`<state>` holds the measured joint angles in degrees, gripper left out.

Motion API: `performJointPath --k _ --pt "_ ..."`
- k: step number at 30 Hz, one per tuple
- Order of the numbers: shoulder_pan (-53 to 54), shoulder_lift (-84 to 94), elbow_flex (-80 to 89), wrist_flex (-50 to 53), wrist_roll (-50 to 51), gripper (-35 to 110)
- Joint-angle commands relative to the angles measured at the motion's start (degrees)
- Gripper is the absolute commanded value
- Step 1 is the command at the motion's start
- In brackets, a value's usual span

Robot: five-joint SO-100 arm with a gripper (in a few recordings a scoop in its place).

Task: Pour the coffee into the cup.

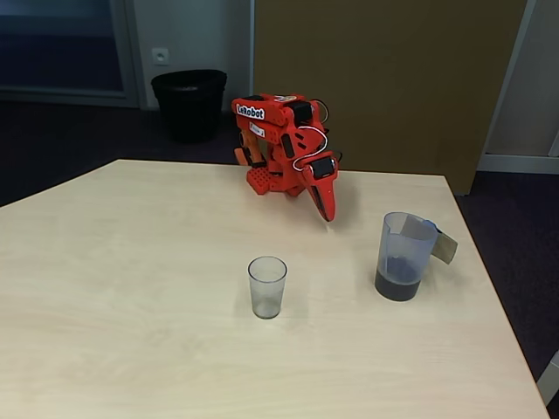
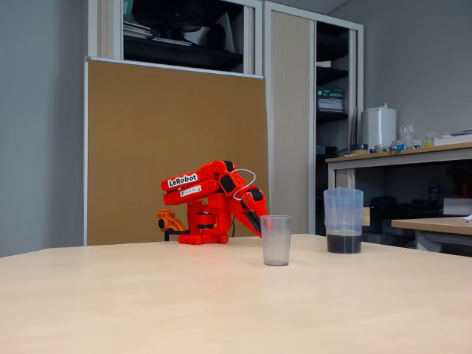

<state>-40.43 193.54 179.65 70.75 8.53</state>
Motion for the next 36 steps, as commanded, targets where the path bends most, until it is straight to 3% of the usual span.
performJointPath --k 1,10,14,21,30,36 --pt "0.09 0.88 0.26 0.35 0.09 0" --pt "0.18 0.79 0.26 0.26 0.18 0" --pt "0.18 0.62 0.26 -0.35 13.71 0" --pt "-1.67 -7.56 0.35 -17.31 14.06 0" --pt "-8.35 -21.8 0.35 -46.76 46.32 1" --pt "-14.15 -26.63 0.35 -53.53 77.34 1"
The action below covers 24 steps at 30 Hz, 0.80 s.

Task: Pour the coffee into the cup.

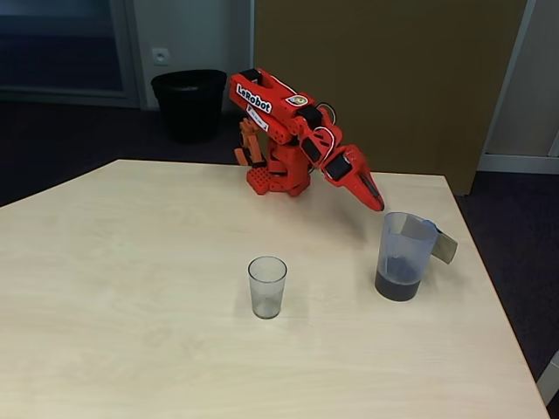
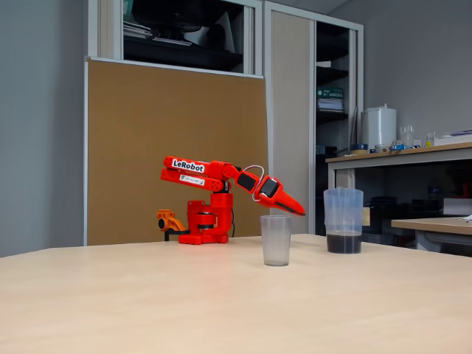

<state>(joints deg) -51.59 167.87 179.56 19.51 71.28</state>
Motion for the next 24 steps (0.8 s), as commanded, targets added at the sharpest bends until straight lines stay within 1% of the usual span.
performJointPath --k 1,3,4,5,6,8,9,10,12,16,20,21,23,24 --pt "-3.52 -1.76 0.44 -3.25 17.31 4" --pt "-4.04 -3.25 0.44 -5.01 21.36 7" --pt "-4.22 -4.48 0.26 -7.82 21.01 7" --pt "-4.39 -4.83 0.18 -9.67 19.16 23" --pt "-4.48 -5.19 0.18 -11.6 18.37 29" --pt "-4.66 -6.5 0.18 -13.8 19.34 30" --pt "-4.83 -7.03 0.09 -14.94 21.01 35" --pt "-4.92 -7.82 0.09 -18.19 18.81 38" --pt "-4.83 -9.23 -0.09 -21.8 17.67 38" --pt "-4.57 -10.55 -0.18 -21.53 19.25 38" --pt "-5.01 -11.07 -0.18 -23.55 18.72 38" --pt "-5.01 -11.07 -0.26 -23.55 19.78 36" --pt "-5.1 -11.34 -0.26 -24.26 21.01 26" --pt "-5.19 -11.6 -0.26 -25.22 21.45 26"
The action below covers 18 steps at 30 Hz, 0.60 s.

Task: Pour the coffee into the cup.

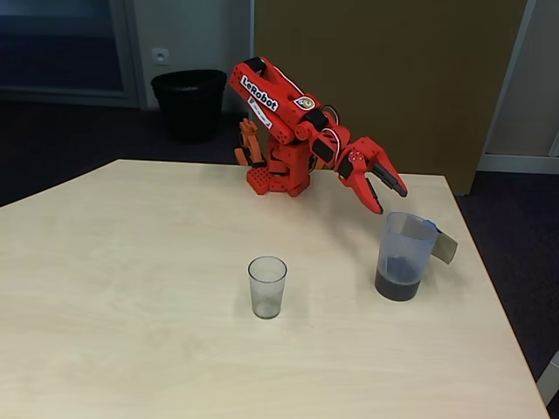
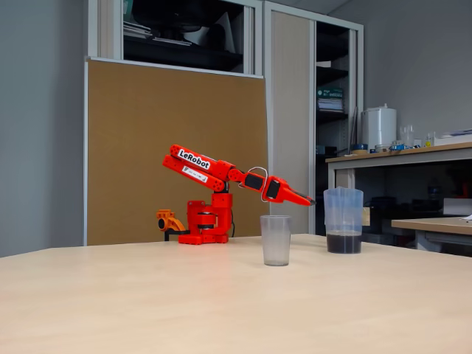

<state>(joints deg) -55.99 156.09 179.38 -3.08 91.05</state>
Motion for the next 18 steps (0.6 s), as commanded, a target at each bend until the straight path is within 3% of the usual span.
performJointPath --k 1,8,18 --pt "-0.88 -0.26 -0.26 -3.52 1.85 24" --pt "-0.53 -8.09 -3.52 -13.01 7.38 31" --pt "-1.23 -23.55 -6.59 -19.34 14.24 27"
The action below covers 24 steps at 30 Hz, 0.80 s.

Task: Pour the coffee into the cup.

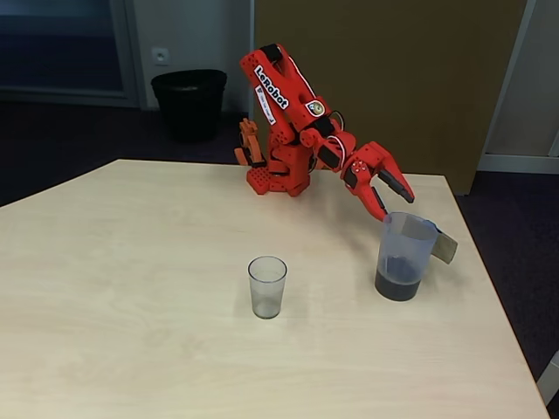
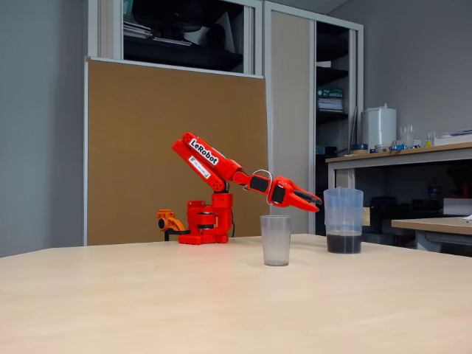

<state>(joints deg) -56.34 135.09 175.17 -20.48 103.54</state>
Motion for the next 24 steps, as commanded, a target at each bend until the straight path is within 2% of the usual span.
performJointPath --k 1,12,24 --pt "-0.97 -4.13 -2.64 -2.64 1.85 27" --pt "-0.09 -15.21 -10.02 -7.82 -5.45 27" --pt "1.05 -22.85 -17.4 -9.84 -5.98 27"
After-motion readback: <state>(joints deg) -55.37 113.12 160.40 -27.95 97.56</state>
